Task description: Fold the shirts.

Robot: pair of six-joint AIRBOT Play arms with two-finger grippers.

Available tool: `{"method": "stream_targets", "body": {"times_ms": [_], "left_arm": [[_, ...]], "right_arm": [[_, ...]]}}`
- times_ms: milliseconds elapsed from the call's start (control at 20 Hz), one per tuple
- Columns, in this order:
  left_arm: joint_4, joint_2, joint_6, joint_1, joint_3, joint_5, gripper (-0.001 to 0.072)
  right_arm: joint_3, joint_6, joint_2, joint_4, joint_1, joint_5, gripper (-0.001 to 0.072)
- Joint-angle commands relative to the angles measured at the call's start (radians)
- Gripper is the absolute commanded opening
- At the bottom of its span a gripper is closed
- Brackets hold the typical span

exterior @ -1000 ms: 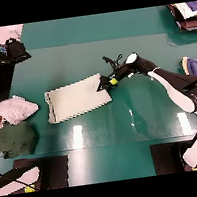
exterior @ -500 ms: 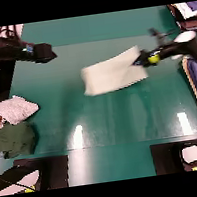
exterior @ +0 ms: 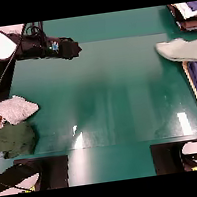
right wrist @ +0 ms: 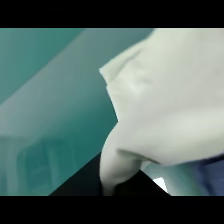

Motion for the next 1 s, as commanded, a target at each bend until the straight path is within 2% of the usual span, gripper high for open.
{"method": "stream_targets", "body": {"times_ms": [0, 300, 550, 850, 950], "left_arm": [[0.006, -0.003, -0.003, -0.016, 0.0, 0.024, 0.003], [0.006, -0.029, -0.003, -0.016, 0.0, -0.018, 0.003], [0.008, -0.033, -0.002, -0.016, 0.0, -0.045, 0.003], [0.008, -0.033, 0.005, -0.016, 0.0, -0.047, 0.003], [0.008, -0.033, 0.005, -0.016, 0.0, -0.047, 0.003]], "right_arm": [[0.106, 0.0, -0.035, 0.003, -0.079, -0.007, 0.0014], [0.324, -0.001, -0.054, -0.009, -0.079, 0.093, 0.0014], [0.443, 0.001, -0.051, -0.074, -0.135, 0.235, 0.0015], [0.29, 0.007, 0.028, -0.089, -0.252, 0.356, 0.0015], [0.206, 0.007, 0.066, -0.142, -0.305, 0.411, 0.0015]]}}
